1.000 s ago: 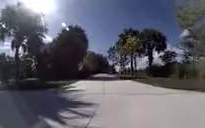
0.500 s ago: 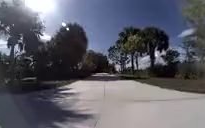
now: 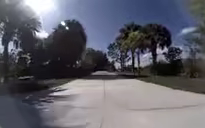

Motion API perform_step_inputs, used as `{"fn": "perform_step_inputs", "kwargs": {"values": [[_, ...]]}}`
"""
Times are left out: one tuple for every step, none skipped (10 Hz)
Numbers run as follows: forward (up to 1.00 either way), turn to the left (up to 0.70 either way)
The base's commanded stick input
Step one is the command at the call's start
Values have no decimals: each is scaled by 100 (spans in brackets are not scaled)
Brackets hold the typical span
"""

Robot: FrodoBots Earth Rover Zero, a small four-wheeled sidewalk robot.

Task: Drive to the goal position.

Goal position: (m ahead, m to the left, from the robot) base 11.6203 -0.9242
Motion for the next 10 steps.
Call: {"fn": "perform_step_inputs", "kwargs": {"values": [[85,-15],[85,-34],[85,-34],[85,-34],[85,-34],[85,-34],[85,-34],[85,-28],[85,-18],[85,-3]]}}
